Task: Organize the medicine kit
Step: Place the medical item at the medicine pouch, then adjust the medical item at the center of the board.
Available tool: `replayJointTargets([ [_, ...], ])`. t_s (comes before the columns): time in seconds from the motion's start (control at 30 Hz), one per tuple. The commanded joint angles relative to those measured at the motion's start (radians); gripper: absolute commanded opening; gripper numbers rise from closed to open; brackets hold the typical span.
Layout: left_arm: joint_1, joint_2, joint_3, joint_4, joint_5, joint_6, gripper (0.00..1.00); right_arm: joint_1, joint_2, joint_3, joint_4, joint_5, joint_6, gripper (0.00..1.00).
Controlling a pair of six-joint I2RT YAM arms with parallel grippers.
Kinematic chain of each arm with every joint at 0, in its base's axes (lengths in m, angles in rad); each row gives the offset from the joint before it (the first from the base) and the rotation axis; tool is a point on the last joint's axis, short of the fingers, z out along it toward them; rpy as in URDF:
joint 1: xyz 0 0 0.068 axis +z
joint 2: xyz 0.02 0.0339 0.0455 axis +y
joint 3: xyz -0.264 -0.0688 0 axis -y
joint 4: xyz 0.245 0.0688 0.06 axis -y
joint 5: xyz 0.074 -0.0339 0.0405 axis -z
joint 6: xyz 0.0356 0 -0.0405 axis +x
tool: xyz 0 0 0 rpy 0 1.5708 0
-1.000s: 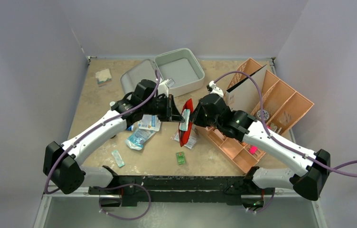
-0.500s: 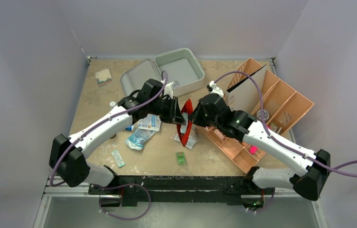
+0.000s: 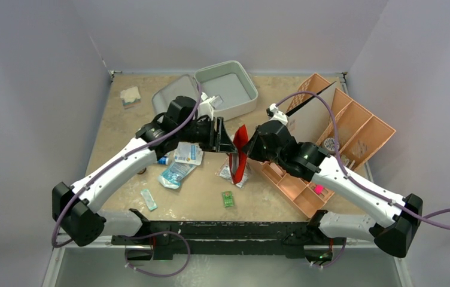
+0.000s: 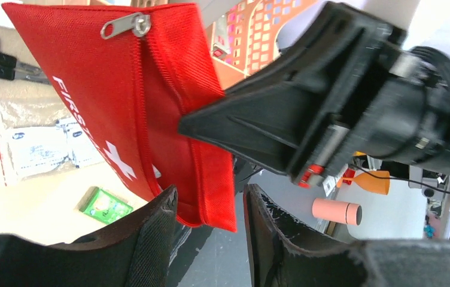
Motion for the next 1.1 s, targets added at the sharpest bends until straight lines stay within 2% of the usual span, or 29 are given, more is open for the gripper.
replayJointTargets([
  [0.0, -0.002, -0.070, 0.045, 0.034, -0.002, 0.016, 0.43, 0.002, -0.024, -0.004, 0.008, 0.034, -0.008, 0.00],
  [0.3, 0.008, -0.069, 0.095, -0.182, -0.220, 0.166, 0.44, 0.002, -0.102, 0.012, -0.034, -0.018, -0.112, 0.00],
  [0.5, 0.058, -0.031, 0.153, -0.238, -0.236, 0.283, 0.46, 0.002, -0.214, 0.004, -0.117, -0.002, -0.172, 0.00],
  [0.7, 0.099, 0.120, 0.229, -0.261, -0.262, 0.368, 0.46, 0.002, -0.343, -0.022, -0.166, 0.043, -0.198, 0.00],
  [0.8, 0.102, 0.179, 0.240, -0.263, -0.318, 0.344, 0.42, 0.002, -0.385, -0.021, -0.184, 0.052, -0.205, 0.00],
  [0.87, 0.105, 0.187, 0.226, -0.275, -0.414, 0.286, 0.41, 0.002, -0.403, -0.020, -0.191, 0.054, -0.208, 0.00],
  [1.07, 0.140, 0.111, 0.139, -0.391, -0.619, 0.083, 0.52, 0.002, -0.433, -0.031, -0.186, 0.038, -0.215, 0.00],
])
